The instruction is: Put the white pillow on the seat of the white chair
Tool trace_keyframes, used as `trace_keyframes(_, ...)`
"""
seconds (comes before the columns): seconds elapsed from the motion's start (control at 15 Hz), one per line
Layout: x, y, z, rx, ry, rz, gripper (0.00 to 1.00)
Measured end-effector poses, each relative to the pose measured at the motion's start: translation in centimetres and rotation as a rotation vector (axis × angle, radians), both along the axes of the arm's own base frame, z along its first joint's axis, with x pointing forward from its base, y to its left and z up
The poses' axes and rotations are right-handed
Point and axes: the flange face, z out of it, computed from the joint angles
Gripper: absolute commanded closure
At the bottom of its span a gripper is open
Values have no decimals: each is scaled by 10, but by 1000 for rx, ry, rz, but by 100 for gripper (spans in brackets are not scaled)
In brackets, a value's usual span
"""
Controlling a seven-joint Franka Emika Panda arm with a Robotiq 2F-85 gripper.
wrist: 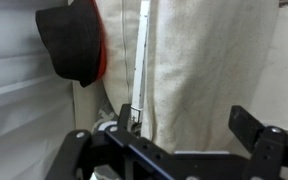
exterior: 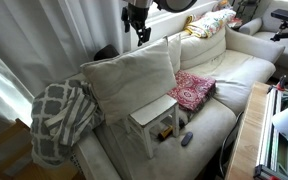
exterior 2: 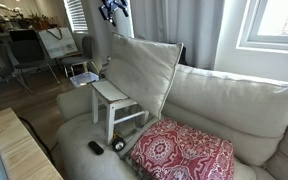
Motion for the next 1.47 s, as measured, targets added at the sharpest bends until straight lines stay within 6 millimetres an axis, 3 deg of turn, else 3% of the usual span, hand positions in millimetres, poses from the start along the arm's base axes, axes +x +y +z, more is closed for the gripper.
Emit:
trace_keyframes(0.27,-10,-40,36,105,96,-192,0)
trace_keyframes(0.87,-52,-124,92,259,254,-385,0)
trace_keyframes(1.47,-125,-193,116,364,214,-535,0)
